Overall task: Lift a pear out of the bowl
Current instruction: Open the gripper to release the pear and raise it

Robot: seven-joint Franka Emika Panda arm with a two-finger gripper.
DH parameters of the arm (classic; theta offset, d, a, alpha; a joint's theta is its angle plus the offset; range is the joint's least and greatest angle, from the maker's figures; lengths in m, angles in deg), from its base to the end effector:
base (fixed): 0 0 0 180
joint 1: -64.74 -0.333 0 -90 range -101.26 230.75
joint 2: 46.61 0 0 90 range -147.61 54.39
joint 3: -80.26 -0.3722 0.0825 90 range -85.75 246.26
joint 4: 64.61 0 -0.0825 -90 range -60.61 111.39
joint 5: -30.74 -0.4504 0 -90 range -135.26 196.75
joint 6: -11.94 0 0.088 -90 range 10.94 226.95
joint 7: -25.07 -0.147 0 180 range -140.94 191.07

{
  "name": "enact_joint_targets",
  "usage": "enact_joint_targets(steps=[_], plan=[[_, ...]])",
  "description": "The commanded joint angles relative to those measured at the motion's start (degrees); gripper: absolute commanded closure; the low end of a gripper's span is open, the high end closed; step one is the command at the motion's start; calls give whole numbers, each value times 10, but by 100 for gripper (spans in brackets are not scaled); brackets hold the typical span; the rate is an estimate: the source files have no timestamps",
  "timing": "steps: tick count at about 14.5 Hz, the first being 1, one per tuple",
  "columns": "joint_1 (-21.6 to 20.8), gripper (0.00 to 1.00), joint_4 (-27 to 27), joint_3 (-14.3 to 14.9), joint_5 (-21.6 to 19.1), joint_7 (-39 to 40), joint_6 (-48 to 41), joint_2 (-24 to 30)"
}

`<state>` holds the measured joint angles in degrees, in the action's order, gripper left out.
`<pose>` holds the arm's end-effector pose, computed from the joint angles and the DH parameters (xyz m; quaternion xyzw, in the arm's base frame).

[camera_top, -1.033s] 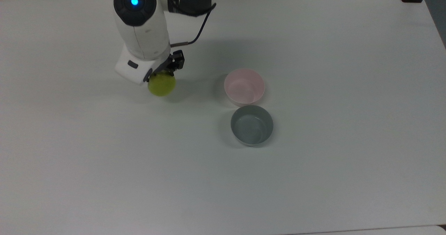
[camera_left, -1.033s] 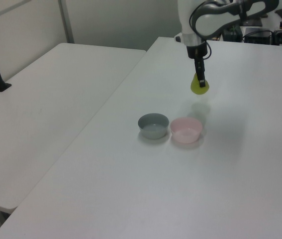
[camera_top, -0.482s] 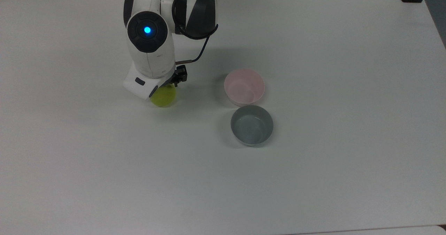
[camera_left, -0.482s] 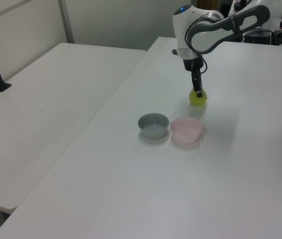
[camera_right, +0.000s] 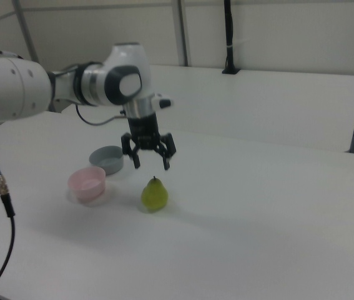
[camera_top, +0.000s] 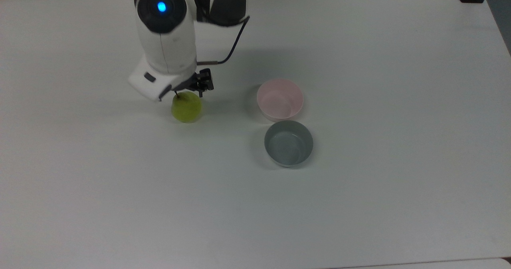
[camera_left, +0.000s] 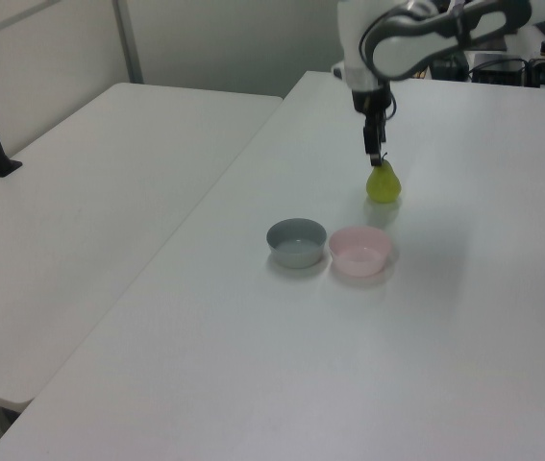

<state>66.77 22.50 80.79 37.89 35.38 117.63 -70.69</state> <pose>0.7494 -0.0473 0.3994 0.9932 0.0874 -0.0544 0.0553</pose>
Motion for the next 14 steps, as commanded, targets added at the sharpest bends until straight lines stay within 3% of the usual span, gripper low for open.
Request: enact_joint_targets(steps=[1,6,10,14], plan=[[6,0,23,3,-49,-43,-27,107],[6,0,26,23,-84,-46,-104,192],[-5,0,25,43,-89,-98,-132,208],[-11,0,25,50,-89,-100,-133,209]])
